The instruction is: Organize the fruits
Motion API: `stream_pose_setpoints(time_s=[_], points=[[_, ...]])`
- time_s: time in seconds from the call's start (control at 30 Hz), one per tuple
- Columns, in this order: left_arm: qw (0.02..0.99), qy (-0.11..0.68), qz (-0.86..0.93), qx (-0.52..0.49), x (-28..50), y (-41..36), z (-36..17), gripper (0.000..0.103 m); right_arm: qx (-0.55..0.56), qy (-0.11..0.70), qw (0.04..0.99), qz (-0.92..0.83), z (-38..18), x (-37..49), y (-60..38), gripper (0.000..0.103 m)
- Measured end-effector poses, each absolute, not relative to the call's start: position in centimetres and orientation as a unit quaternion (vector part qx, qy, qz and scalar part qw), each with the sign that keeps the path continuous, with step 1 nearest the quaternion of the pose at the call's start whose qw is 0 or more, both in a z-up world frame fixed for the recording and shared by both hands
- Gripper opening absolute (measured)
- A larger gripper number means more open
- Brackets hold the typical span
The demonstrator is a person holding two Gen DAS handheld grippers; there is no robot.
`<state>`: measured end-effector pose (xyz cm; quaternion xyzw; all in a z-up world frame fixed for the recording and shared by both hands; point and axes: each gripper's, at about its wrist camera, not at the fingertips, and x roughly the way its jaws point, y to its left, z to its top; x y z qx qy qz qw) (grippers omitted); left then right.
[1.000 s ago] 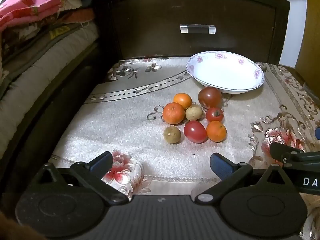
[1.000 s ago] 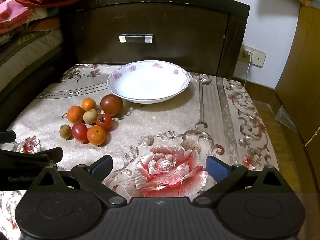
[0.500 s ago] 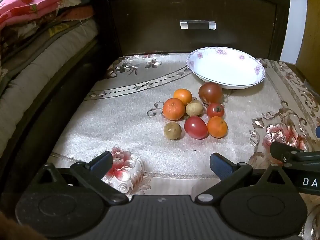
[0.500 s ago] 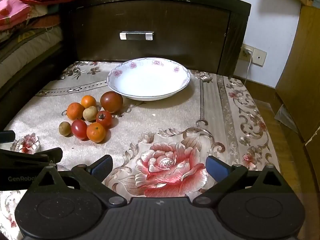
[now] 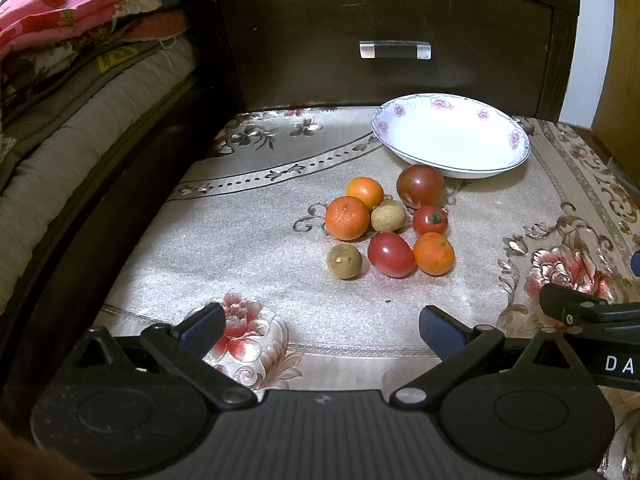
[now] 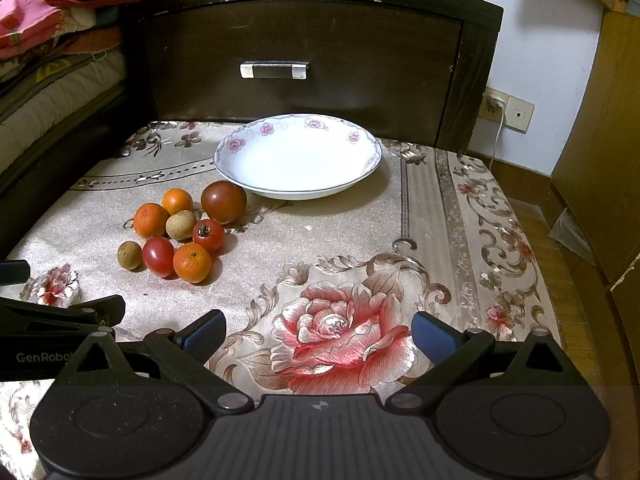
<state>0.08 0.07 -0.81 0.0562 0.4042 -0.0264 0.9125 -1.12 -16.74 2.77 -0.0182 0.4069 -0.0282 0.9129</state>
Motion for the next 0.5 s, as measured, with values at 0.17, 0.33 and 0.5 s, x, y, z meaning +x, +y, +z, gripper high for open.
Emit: stream_pose_setpoints(time_s=[0.17,0.33,0.5], points=[[0.912,0.404,-0.026,0.057,-0.01,0.08,-0.86,0.103,-0.019,0.407,0.913,-0.028,2.82,-1.12,-16.73,0.095],[0.912,0.404,-0.025,0.058,-0.04,0.06,-0.87,0.103,-0.019,0.408,0.912,-0.028,2.80,-1.15,-16.68,0.095],[0.912,0.404,-0.025,0.058,-0.02,0.07,-0.85,0.103,-0.019,0.408,0.912,-0.028,2.77,-1.18,-16.67,0.095]])
